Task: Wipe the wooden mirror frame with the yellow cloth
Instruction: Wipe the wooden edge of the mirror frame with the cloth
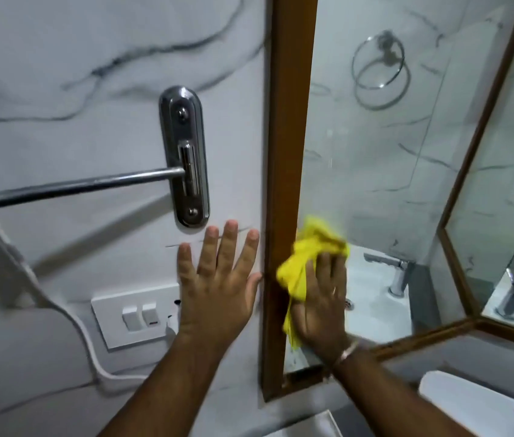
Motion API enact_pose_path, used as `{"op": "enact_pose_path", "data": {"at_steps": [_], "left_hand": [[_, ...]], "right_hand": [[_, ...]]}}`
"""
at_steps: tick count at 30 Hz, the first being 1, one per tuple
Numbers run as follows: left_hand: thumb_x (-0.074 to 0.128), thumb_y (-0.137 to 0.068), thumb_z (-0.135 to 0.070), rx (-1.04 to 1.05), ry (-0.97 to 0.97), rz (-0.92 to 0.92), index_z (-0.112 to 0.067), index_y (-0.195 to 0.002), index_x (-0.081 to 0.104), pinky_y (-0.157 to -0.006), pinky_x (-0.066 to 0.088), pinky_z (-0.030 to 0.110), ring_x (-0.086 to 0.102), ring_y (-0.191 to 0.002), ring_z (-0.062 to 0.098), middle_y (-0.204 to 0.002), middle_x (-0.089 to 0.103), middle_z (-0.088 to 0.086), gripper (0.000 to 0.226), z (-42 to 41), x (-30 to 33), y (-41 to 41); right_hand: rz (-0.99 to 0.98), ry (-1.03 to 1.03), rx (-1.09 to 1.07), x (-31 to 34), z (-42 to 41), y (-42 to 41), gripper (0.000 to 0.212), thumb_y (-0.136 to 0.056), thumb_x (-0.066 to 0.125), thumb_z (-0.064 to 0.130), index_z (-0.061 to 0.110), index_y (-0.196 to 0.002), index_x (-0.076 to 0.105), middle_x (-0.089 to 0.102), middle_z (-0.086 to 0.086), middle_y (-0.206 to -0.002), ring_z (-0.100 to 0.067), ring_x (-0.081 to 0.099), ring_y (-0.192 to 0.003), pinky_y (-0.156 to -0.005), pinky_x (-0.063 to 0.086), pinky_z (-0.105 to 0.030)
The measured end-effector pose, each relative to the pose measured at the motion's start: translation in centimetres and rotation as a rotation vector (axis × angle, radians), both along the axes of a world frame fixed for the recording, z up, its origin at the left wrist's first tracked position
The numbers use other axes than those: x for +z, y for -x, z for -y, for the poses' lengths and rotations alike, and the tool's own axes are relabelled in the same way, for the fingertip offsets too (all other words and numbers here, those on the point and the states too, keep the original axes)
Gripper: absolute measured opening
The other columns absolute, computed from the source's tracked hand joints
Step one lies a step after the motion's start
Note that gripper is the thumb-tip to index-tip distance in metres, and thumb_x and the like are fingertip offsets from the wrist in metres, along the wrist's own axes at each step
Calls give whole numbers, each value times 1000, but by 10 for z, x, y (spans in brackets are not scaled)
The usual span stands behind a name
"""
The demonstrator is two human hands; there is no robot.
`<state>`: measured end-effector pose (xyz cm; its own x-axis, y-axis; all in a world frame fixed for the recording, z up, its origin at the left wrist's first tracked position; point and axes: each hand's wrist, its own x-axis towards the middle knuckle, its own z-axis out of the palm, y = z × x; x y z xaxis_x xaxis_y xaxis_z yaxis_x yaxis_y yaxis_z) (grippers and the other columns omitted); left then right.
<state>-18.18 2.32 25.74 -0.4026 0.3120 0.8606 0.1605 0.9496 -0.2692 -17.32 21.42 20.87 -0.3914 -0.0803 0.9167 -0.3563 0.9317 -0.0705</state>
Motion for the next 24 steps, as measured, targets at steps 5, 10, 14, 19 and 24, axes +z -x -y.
{"op": "enact_pose_path", "data": {"at_steps": [5, 10, 14, 19, 24], "left_hand": [[38, -100, -58, 9, 8, 16, -23, -159, 11, -115, 1, 65, -19, -150, 34, -165, -8, 13, 74, -1, 2, -1], [40, -99, -57, 13, 9, 9, -22, -159, 14, -114, 3, 66, -17, -151, 35, -165, 5, 16, 74, -1, 1, 0], [37, -100, -56, 3, 16, 10, -22, -159, 11, -115, 1, 66, -16, -151, 35, -166, 2, 15, 73, -1, 2, -1], [37, -100, -58, 6, 22, 32, -23, -159, 6, -115, -4, 65, -21, -150, 34, -163, -7, 13, 75, 0, 3, 0], [37, -101, -59, -10, 1, 67, -23, -159, 2, -115, -7, 64, -27, -148, 33, -165, -10, 13, 77, 0, 0, -1]], "right_hand": [[570, -219, -145, -142, -1, -43, 50, -98, 22, 42, 4, -123, 44, 50, -28, -128, -55, 36, -116, -117, 6, -53], [357, -263, -35, -75, -16, -25, 51, -97, 19, 42, 12, -133, 39, 37, -23, -147, -52, 37, -127, -113, 24, -56], [-17, -104, 32, 42, -13, 8, 71, -85, 42, 30, 21, -151, 14, -9, 0, -162, -34, -2, -148, -122, 8, -50], [-131, 66, -5, 41, -4, 21, 77, -79, 42, 24, 24, -151, 15, -2, 2, -162, -35, 4, -148, -121, 9, -49], [302, 418, 36, -127, 25, -17, 93, -73, 42, 27, 29, -149, -12, 3, -14, -159, -49, 3, -139, -114, 13, -49]]}}
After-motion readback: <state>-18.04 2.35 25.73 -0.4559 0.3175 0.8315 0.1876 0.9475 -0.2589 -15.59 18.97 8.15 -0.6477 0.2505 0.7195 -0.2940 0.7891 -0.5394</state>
